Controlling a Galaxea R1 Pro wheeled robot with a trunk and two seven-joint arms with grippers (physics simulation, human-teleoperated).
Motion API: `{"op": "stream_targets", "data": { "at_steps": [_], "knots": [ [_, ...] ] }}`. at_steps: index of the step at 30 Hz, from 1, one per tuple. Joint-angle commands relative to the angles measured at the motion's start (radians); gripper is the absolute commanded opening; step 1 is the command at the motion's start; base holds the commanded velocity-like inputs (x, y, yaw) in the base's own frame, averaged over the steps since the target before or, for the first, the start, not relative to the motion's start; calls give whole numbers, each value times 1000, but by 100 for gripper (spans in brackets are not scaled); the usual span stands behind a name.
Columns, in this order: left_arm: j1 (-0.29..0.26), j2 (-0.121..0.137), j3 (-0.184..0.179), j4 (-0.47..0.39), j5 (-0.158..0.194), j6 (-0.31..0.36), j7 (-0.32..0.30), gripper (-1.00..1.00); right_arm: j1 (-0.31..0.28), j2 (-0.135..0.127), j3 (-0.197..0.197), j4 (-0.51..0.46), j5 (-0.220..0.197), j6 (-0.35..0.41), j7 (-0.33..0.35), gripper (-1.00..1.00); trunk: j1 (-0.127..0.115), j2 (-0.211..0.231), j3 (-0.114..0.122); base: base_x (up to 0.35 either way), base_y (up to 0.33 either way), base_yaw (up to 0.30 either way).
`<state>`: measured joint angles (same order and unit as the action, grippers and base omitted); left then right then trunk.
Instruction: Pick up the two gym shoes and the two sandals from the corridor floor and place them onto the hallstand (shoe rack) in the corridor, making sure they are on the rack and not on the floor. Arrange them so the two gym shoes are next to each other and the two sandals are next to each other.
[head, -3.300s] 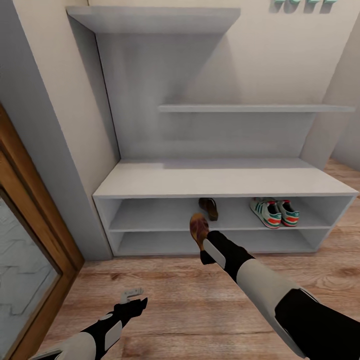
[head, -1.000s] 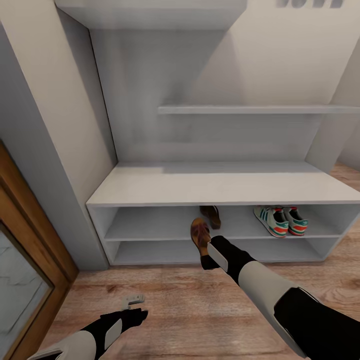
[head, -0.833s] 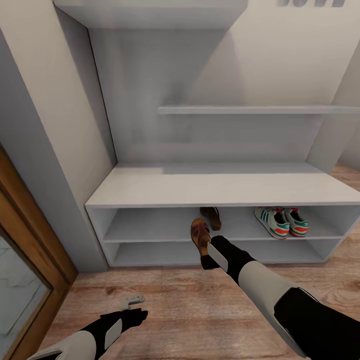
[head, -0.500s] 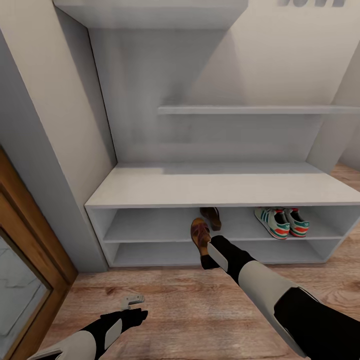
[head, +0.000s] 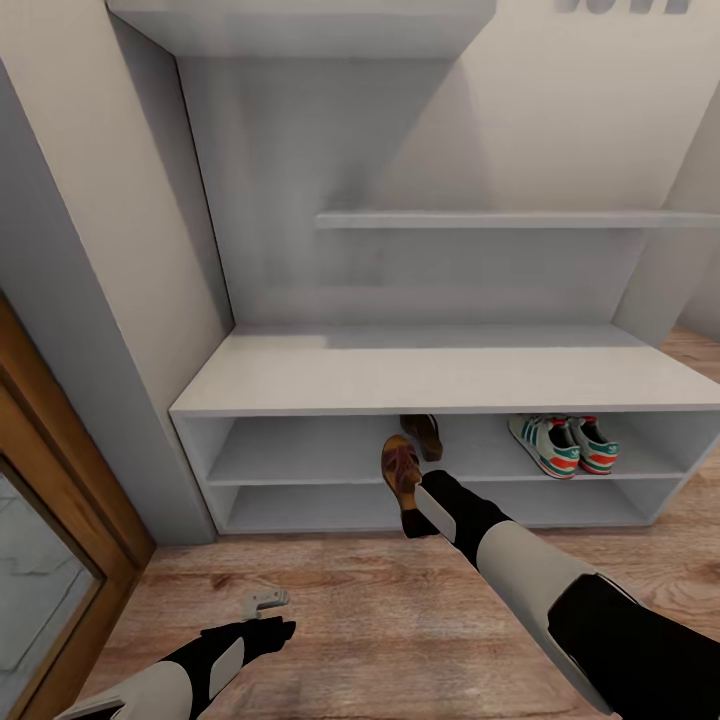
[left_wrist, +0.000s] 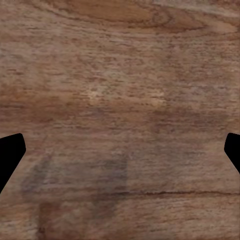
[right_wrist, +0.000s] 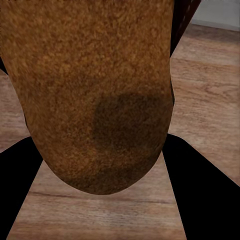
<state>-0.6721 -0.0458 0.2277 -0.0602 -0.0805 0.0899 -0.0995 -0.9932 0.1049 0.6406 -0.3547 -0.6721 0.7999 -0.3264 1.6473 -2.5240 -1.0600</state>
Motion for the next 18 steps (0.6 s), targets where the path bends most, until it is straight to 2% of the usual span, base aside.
{"op": "stream_targets", "data": {
  "at_steps": [1,18],
  "knots": [
    [0,0,9,-3,-8,7,-3,100,-1,-1,7,-1,-11,2,-8,-100,0,0,-1,0,0,0],
    [0,0,9,-3,-8,7,-3,100,-1,-1,8,-1,-11,4,-8,-100,0,0,-1,33,0,0]
  ]
}}
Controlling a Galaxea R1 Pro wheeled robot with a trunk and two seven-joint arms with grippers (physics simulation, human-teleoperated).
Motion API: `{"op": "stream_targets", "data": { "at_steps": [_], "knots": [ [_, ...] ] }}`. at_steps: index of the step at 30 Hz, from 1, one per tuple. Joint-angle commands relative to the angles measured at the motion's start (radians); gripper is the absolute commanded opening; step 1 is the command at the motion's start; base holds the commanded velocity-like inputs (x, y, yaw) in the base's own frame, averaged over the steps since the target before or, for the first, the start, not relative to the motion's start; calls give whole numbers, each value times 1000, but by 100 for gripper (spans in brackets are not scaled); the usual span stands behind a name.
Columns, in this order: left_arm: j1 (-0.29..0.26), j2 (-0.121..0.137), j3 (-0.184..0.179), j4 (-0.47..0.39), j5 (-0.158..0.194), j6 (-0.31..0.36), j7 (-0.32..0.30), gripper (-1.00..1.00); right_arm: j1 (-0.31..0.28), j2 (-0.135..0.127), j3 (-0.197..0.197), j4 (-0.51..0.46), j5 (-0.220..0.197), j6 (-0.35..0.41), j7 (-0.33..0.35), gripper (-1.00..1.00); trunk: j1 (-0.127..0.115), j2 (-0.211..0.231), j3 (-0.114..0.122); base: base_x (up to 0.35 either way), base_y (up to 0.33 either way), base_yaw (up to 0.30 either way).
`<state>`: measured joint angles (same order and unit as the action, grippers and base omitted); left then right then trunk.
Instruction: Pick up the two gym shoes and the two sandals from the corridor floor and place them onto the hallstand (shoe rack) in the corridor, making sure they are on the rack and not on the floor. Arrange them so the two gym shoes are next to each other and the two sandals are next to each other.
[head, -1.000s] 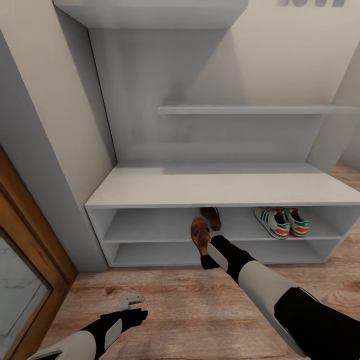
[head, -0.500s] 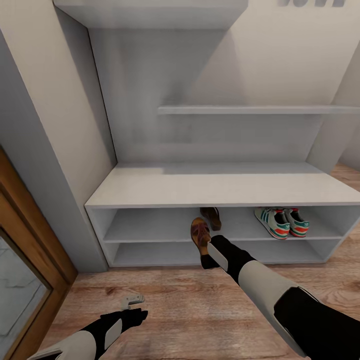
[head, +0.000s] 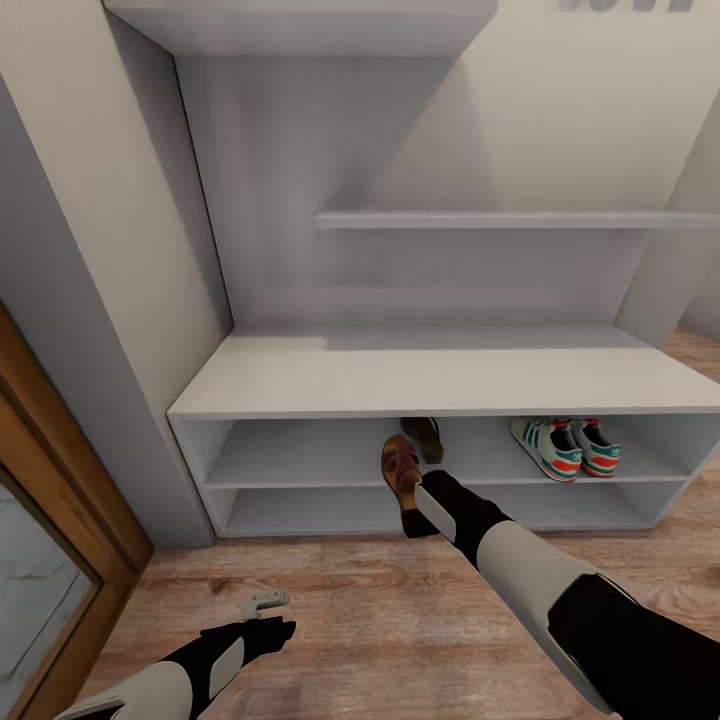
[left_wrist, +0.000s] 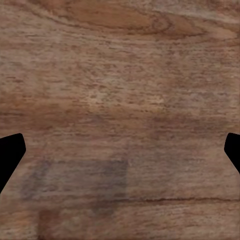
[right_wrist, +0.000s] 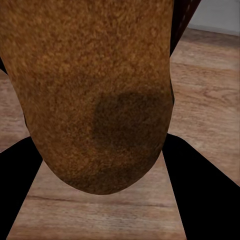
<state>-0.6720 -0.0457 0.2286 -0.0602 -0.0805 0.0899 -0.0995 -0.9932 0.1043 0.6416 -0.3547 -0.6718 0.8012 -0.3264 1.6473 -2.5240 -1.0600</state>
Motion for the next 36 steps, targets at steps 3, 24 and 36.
{"op": "stream_targets", "data": {
  "at_steps": [3,24,36],
  "knots": [
    [0,0,9,-3,-8,7,-3,100,-1,0,7,-1,-11,5,-10,-100,0,0,-1,3,0,0],
    [0,0,9,-3,-8,7,-3,100,-2,-2,6,-4,-11,120,-11,-100,0,0,-1,0,0,0],
    [0,0,9,-3,-8,7,-3,100,-5,-3,6,-20,-10,125,-11,-100,0,0,-1,73,0,0]
  ]
}}
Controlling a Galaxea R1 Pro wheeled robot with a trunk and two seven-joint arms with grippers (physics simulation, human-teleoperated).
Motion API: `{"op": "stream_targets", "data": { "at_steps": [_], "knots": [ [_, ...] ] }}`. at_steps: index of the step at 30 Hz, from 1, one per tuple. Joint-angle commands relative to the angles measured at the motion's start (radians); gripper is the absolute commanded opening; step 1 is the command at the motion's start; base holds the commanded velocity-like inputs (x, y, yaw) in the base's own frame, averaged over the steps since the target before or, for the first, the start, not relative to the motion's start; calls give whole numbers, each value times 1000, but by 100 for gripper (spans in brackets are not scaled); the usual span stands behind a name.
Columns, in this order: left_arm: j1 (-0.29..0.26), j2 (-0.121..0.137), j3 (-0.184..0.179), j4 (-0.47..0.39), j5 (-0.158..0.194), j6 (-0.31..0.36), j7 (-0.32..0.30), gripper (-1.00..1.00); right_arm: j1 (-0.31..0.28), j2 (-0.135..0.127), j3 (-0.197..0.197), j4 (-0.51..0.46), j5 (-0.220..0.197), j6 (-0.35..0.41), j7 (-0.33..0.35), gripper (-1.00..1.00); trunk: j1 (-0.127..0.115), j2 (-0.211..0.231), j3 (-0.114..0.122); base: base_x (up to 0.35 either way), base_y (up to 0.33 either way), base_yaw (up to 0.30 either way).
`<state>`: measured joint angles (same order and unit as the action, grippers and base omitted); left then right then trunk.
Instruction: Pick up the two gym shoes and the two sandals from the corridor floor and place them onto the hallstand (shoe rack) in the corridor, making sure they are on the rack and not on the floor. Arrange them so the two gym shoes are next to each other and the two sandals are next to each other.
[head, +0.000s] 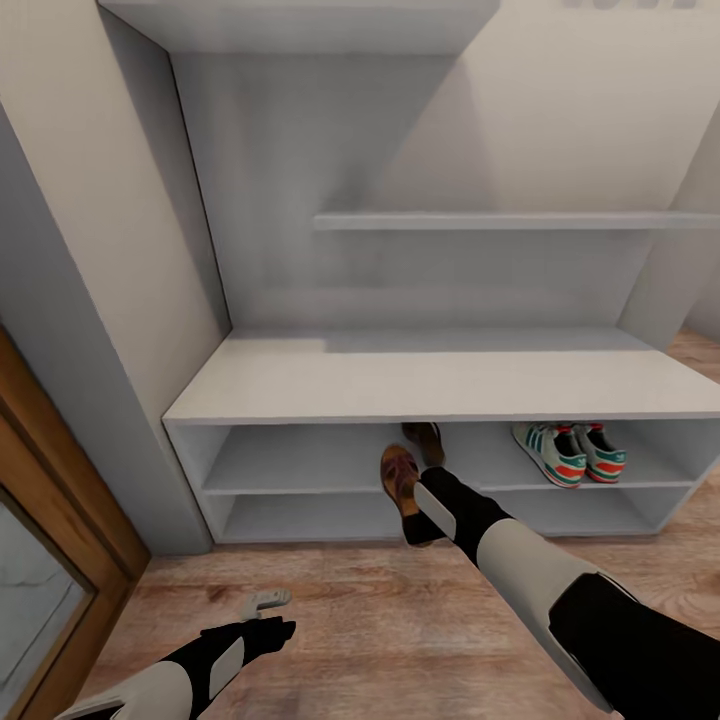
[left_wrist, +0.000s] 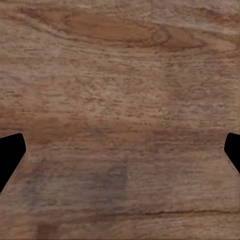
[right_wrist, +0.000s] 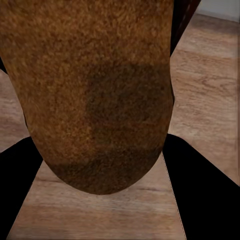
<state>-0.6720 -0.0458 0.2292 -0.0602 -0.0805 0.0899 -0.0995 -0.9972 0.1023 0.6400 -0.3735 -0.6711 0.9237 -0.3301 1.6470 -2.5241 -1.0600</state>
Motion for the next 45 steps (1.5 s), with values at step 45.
{"op": "stream_targets", "data": {
  "at_steps": [45],
  "knots": [
    [0,0,9,-1,-7,7,-3,100,-1,-16,7,-8,-10,3,-7,-100,0,0,-1,55,19,0]
  ]
}}
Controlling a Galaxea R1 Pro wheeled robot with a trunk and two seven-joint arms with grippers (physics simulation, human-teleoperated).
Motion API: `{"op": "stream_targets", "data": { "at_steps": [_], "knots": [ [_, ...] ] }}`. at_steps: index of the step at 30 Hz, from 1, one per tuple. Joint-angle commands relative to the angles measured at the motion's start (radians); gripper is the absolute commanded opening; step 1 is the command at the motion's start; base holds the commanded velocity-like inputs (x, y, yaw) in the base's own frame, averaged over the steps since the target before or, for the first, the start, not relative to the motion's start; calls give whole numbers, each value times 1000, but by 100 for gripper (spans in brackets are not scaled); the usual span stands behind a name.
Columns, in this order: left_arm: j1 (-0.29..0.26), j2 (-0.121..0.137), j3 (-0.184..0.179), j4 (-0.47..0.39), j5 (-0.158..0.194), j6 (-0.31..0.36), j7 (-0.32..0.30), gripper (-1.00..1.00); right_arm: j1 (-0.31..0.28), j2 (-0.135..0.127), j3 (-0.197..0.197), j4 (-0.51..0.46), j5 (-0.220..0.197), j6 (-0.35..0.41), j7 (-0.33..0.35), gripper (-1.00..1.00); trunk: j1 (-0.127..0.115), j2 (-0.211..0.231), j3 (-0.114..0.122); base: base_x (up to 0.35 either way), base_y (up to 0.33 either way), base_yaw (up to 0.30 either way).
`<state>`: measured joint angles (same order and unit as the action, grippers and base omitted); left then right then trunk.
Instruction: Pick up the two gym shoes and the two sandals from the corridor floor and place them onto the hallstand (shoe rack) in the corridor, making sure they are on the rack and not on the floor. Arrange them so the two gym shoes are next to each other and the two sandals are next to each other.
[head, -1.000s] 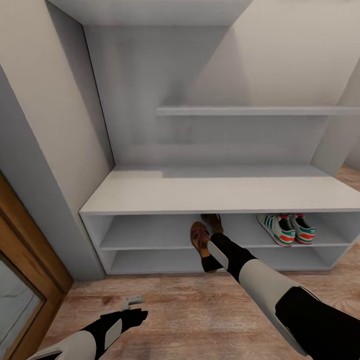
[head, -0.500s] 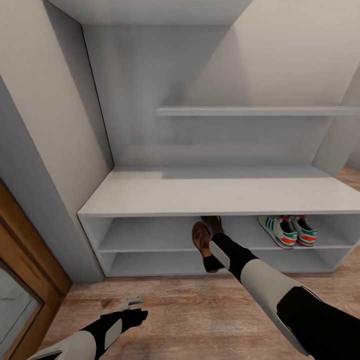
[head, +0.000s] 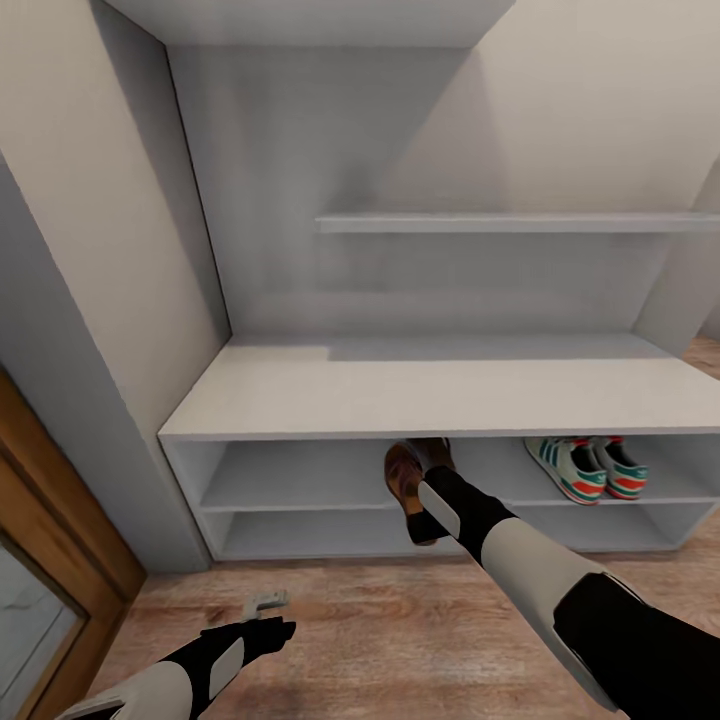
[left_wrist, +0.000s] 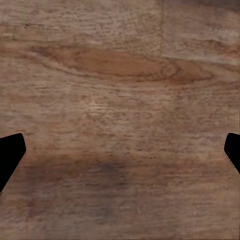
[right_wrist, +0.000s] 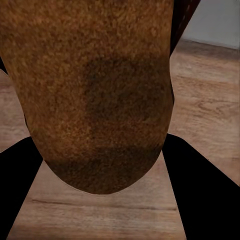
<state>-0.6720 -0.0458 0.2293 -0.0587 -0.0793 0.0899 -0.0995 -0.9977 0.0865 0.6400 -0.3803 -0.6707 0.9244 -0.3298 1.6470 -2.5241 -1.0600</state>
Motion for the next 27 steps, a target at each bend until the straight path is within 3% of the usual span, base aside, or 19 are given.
{"op": "stream_targets", "data": {
  "at_steps": [1,21,27],
  "knots": [
    [0,0,9,-3,-8,7,-3,100,-1,-1,7,-1,-10,2,-8,-100,0,0,-1,195,16,0],
    [0,0,9,-3,-8,7,-3,100,-1,-5,8,0,-10,0,-6,-100,0,0,-1,19,1,0],
    [0,0,9,-1,-8,7,-3,100,0,-4,10,7,-10,-33,-6,-100,0,0,-1,0,0,0]
  ]
}}
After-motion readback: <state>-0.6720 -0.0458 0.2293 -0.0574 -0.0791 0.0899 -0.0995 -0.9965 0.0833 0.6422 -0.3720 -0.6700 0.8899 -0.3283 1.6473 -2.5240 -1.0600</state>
